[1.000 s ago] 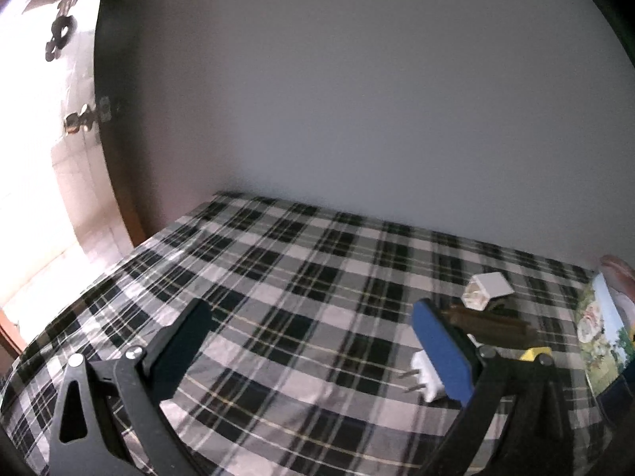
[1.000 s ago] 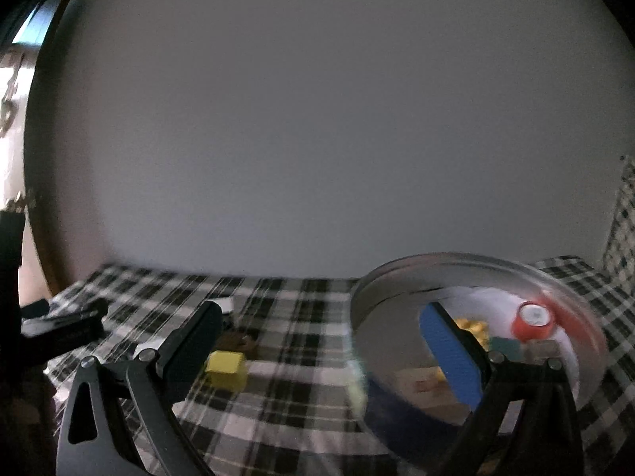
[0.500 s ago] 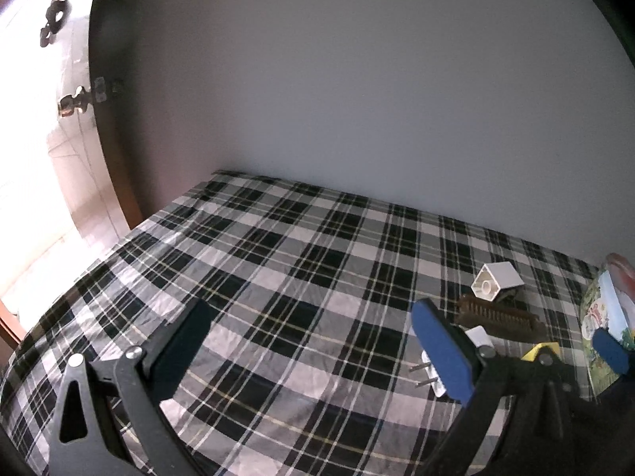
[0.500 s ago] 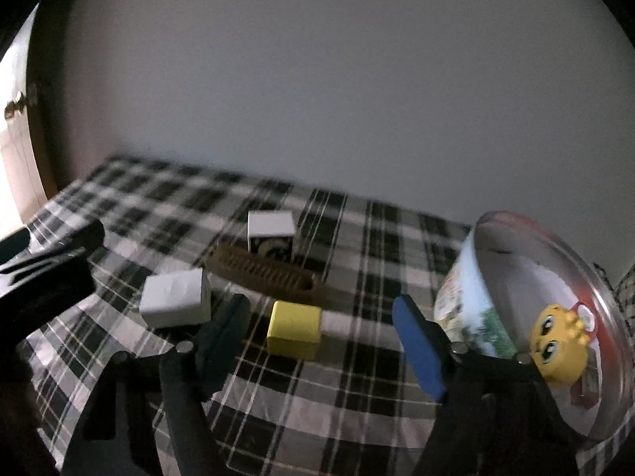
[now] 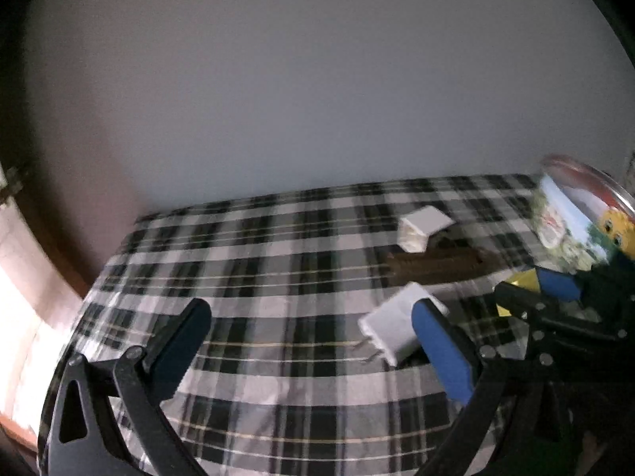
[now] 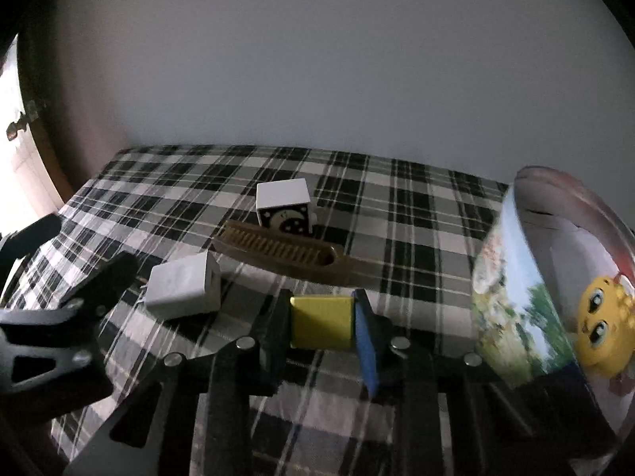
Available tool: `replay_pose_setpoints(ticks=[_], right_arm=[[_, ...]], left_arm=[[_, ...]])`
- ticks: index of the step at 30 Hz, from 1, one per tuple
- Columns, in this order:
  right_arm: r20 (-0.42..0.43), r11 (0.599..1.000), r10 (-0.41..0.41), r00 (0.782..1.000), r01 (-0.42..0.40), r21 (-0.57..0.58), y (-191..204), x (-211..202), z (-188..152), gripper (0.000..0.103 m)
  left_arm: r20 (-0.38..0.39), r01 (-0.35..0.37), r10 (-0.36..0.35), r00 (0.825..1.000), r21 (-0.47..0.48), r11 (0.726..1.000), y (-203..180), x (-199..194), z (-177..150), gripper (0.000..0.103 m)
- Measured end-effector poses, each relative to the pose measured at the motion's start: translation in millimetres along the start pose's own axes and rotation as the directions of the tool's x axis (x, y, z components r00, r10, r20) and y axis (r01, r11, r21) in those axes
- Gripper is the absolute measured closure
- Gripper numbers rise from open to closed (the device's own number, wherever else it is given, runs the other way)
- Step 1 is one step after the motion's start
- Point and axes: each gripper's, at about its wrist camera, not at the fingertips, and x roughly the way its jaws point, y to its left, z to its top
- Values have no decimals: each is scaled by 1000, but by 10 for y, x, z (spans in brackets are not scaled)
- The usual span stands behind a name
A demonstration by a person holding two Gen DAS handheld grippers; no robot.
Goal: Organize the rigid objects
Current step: 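Grasp the small yellow block with the right tool while the left tool grasps the white charger, then carry the yellow block with the right tool over the tin while the left tool carries the charger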
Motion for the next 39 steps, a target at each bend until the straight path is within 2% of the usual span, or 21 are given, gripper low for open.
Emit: replay_pose_setpoints(ticks=[5,6,7,10,13,17,19,20,21,23,25,26,31,35,39], right_arm=[[49,999,5,999,-3,-33,-112,-326,-222,71],[50,999,7,999,-5,-37,-148,-360,-253,71],[47,999,10,999,-8,-36,-199,-403,-304,71],[46,999,33,998,-34,13,-374,-479,-367,71],[48,998,45,998,-47,34,-443,-494,-370,71],[43,997,68,997,-70,35,-464,-505,-376,71],[50,997,74,996,-76,32,-462,-521,-383,71],[52,996,78,996,-80,29,-460,-530,-382,71],[53,996,81,995,-82,26,-465,-543,-392,71],[54,996,80,995,-82,23,-462,-548,-395,71],[57,996,81,995,-83,27,-468,-558,-400,71],[58,996,82,995,-84,30,-471,-556,-401,71],[103,995,86,991,-91,43,-499,-614,-387,71],[188,995,85,979,-95,43,-536,-782,-377,71],[262,997,48,964,-60,38,-578,-922,-364,71]], left_arm=[[-8,54,-54,999,99,994,-220,7,7,1],[-21,59,-57,998,131,990,-282,46,16,3],[-31,64,-60,998,144,988,-309,73,18,13],[-106,130,-114,988,157,979,-363,237,19,30],[-164,171,-143,976,171,970,-394,358,-25,34],[-195,233,-210,958,101,967,-277,425,5,31],[-222,254,-245,944,13,967,-171,508,15,24],[-221,259,-258,940,-26,965,-122,523,17,24],[-221,254,-252,942,-22,967,-138,501,-12,25],[-214,253,-252,944,-24,967,-171,466,-34,35],[-206,274,-271,940,-13,962,-228,420,-44,60],[-200,290,-288,936,-21,957,-250,394,-53,65],[-186,246,-258,948,-88,965,-252,331,-88,66],[-120,243,-265,957,-172,955,-166,212,-112,66],[-47,217,-233,971,-224,950,-160,103,-91,66]])
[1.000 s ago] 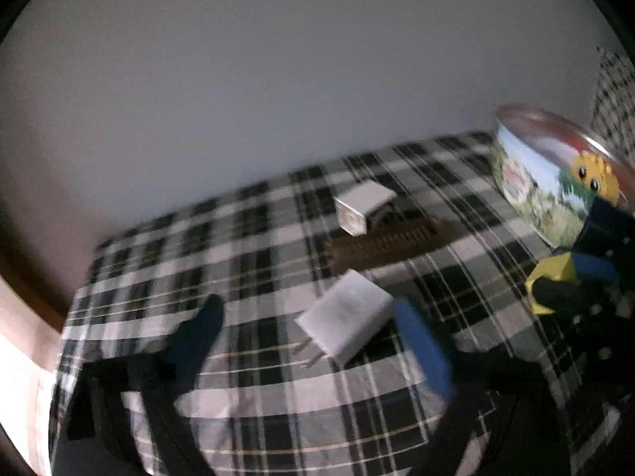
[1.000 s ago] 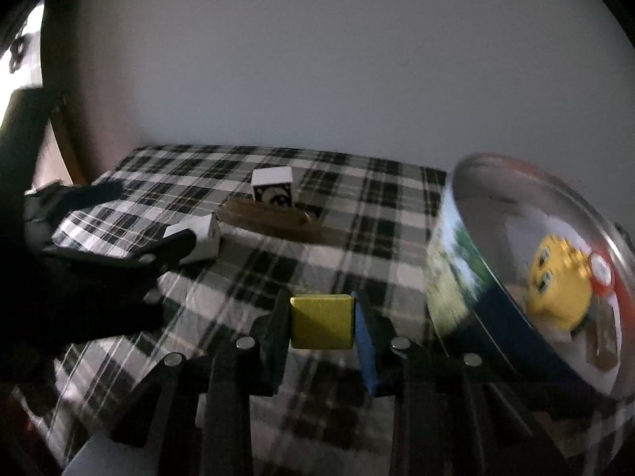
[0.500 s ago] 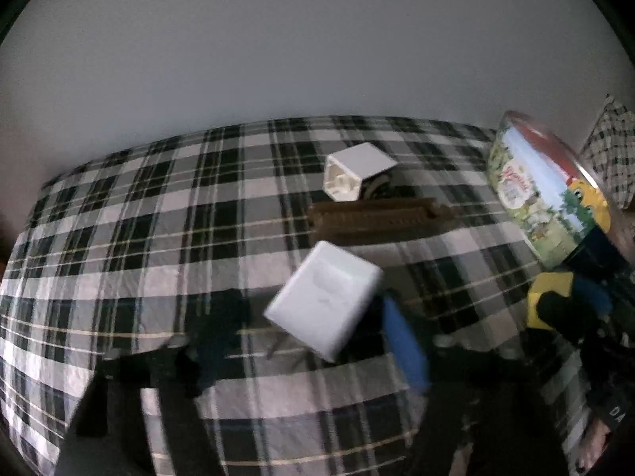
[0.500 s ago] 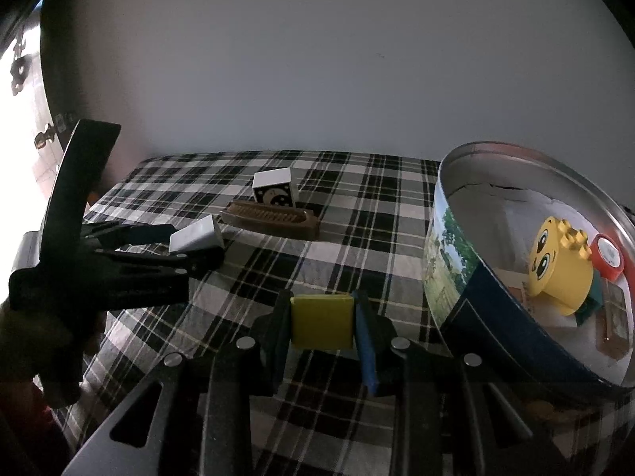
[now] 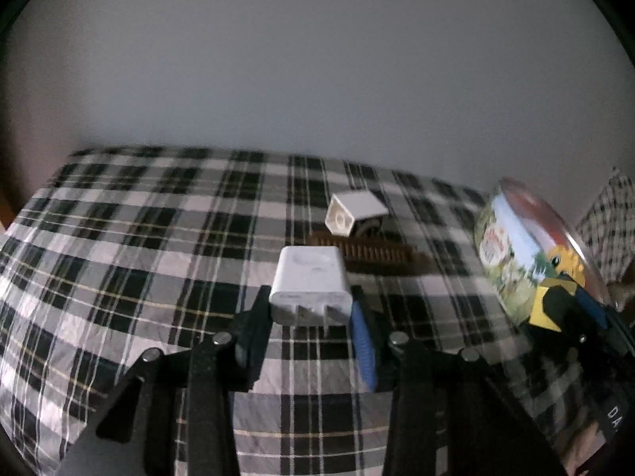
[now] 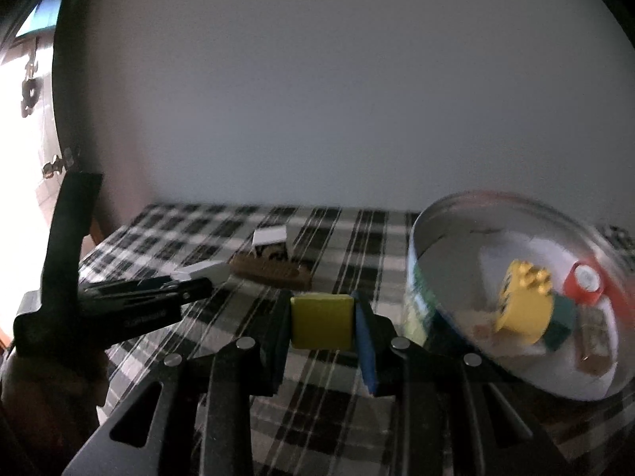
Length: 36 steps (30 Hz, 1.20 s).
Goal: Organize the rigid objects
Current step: 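Carry the yellow block with the right tool over the tin while the left tool carries the charger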
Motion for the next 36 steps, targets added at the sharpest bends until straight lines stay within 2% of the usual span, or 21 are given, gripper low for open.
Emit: replay_pose_setpoints(ticks=[2,5,8,14,18,23,29,36], right_arm=[[33,1000,-16,999,16,1,-17,-57,26,71],[38,1000,-26,999,25,6,-18,-65,44,71],[38,1000,-28,999,28,13,-31,-53,50,71],[117,999,-54,992,54,2,-28,-190,91,71],[129,999,-48,991,47,13,-36,-218,93,71],[154,999,-44,987,42,13,-55,-280,96,71],[225,995,-80,971,90,-36,-53,-417,110,71],[265,989,-114,957,134,-57,-158,-524,96,71]], left_arm=[[14,-14,14,1000,1,1000,-13,-8,3,66],[25,-14,14,1000,2,1000,-16,-38,-3,66],[72,-8,8,997,-1,1000,-25,-119,-6,66],[146,-27,26,989,5,1000,-159,-244,11,66],[186,-39,37,982,11,999,-299,-348,-21,66],[210,-60,55,976,17,998,-444,-439,-88,66],[247,-85,76,966,25,996,-551,-537,-123,66],[265,-73,64,962,25,997,-651,-578,-146,66]])
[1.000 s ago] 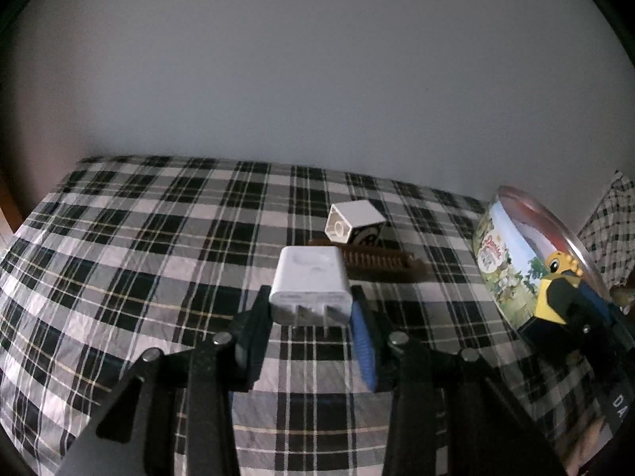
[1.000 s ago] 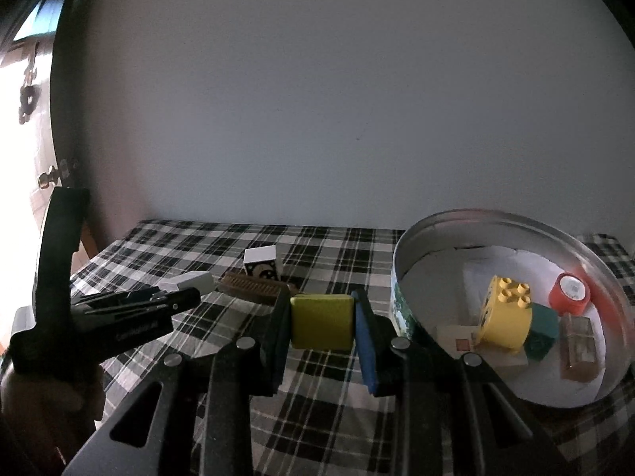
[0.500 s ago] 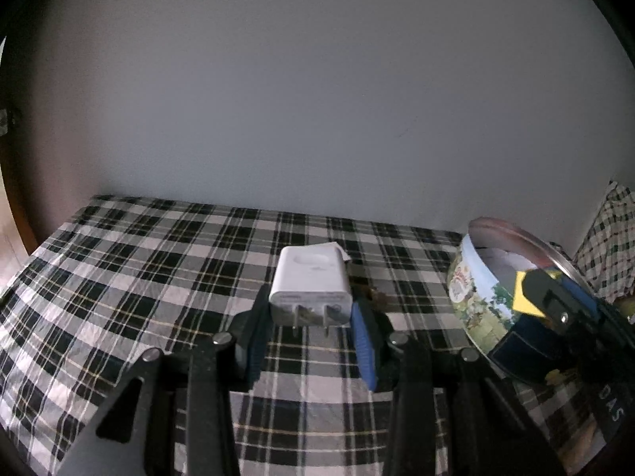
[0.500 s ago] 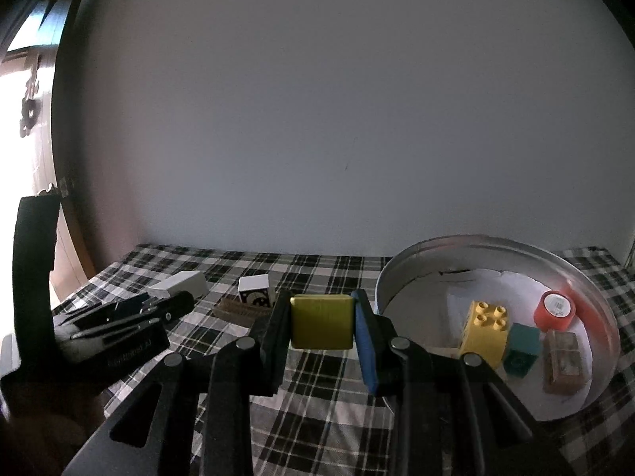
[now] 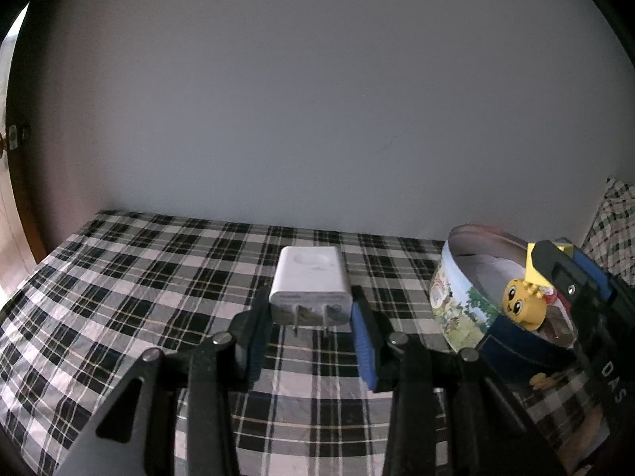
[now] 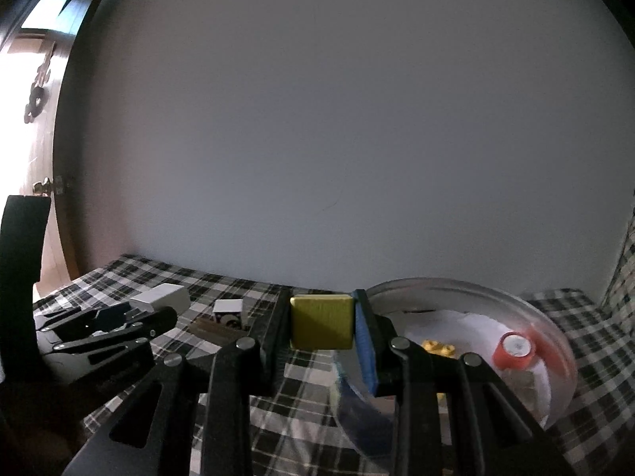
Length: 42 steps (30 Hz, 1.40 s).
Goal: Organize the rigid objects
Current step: 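Carry the yellow block with the right tool over the tin while the left tool carries the charger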
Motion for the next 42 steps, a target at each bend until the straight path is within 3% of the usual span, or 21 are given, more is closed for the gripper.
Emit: replay_pose_setpoints(ticks=[42], right_arm=[[49,988,-146,988,144,55,-845,-103,50,71]], left_arm=[[42,121,-124,991,77,990,-1003,-93,109,66]])
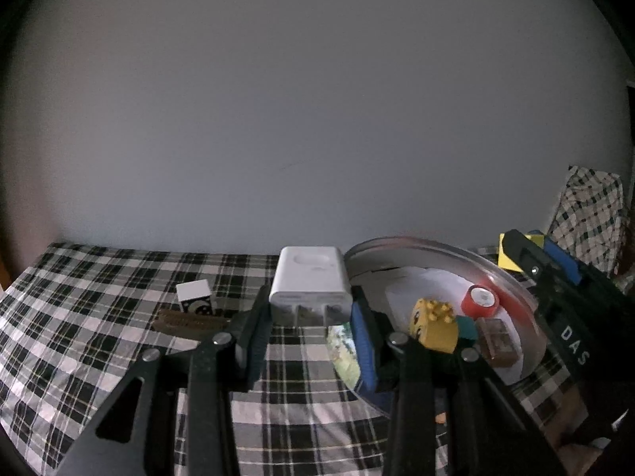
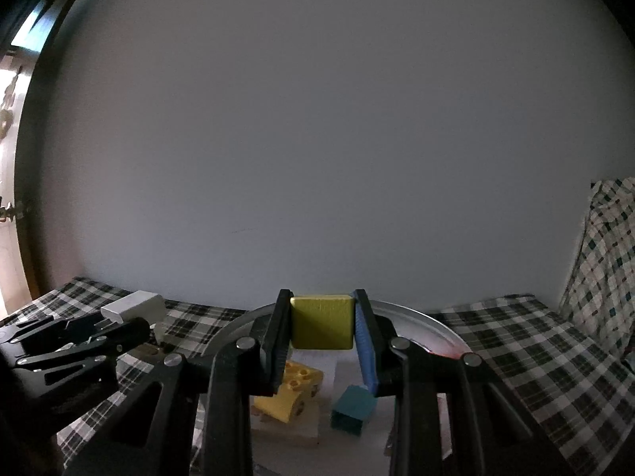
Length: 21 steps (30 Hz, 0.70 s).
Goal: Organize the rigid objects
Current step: 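Carry the yellow block with the right tool over the tin while the left tool carries the charger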
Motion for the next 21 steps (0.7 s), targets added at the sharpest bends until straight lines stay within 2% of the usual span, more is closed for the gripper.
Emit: replay_pose_setpoints(ticks=[21], right_arm=[[-1,993,-110,994,110,53,-425,-25,141,71]], left_arm=[[-2,77,-77,997,50,996,-568,176,113,66]])
